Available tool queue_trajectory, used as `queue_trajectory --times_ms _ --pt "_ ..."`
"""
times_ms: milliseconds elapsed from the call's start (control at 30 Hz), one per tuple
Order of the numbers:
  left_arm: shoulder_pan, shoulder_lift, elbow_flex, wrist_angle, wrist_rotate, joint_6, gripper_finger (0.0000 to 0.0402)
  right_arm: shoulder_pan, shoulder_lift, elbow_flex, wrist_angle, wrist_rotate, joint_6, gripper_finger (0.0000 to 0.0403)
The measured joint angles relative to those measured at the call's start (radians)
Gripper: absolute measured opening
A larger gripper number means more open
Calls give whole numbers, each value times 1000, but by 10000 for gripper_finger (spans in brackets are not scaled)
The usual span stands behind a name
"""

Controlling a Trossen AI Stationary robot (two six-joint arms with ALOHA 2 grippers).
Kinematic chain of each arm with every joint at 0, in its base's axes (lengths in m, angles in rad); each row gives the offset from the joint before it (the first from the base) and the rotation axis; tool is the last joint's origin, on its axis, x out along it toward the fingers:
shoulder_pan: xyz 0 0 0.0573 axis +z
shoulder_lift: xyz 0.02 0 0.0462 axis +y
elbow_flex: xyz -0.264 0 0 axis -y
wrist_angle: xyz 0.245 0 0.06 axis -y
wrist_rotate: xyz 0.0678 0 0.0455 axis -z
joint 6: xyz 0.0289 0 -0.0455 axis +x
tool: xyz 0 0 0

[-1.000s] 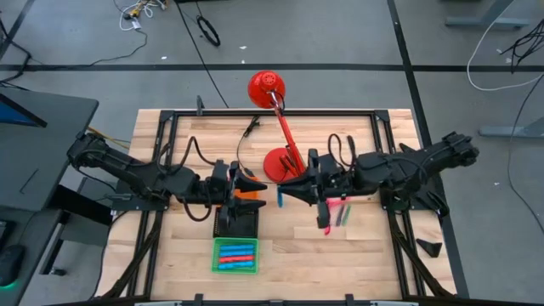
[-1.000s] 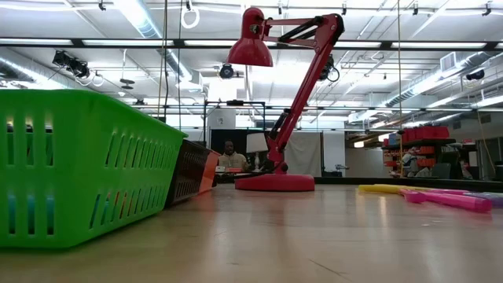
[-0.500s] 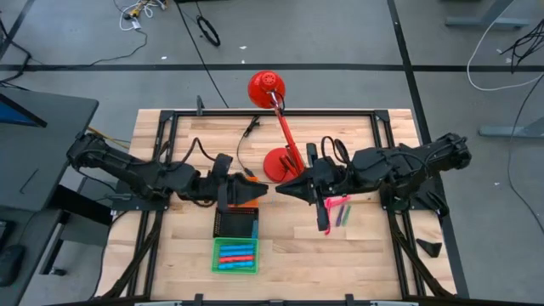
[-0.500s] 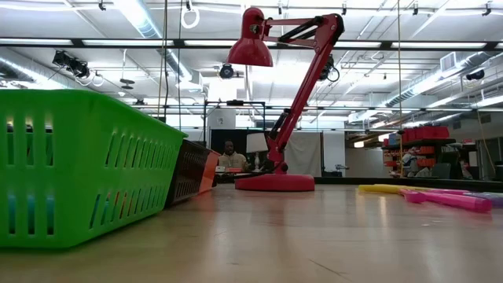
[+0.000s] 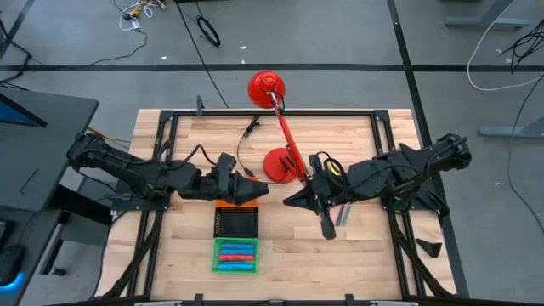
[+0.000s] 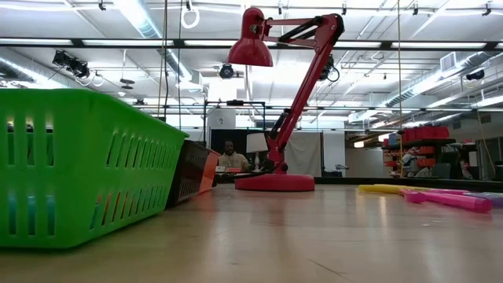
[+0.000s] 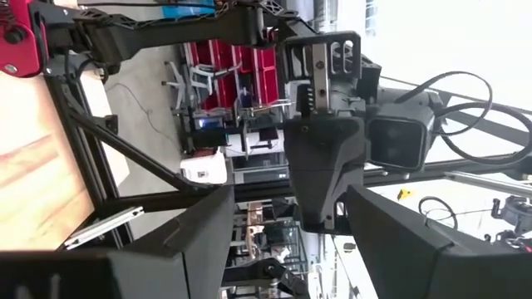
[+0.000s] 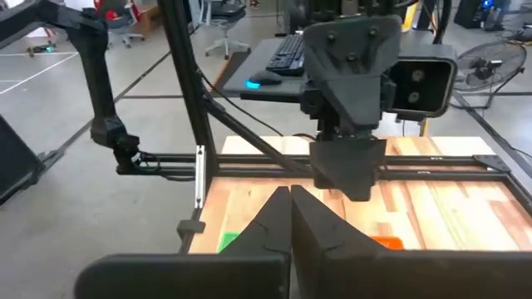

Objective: Pick & Place Markers
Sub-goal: Put the blue pen into the black bin

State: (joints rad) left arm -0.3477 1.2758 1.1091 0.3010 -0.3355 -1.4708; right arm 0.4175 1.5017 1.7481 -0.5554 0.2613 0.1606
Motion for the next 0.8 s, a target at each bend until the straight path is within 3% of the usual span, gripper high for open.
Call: queue_trajectory --times_ms 233,533,667,800 --pt "0 0 0 1 21 50 238 0 0 0 -1 -1 4 4" --pt "-1 0 0 -71 376 427 238 12 -2 -1 -90 -43 -11 5" --pt "0 0 0 -237 455 587 238 12 -9 -1 -103 22 22 4" --pt "-1 0 0 -504 432 680 238 -9 -34 -2 -161 137 84 4"
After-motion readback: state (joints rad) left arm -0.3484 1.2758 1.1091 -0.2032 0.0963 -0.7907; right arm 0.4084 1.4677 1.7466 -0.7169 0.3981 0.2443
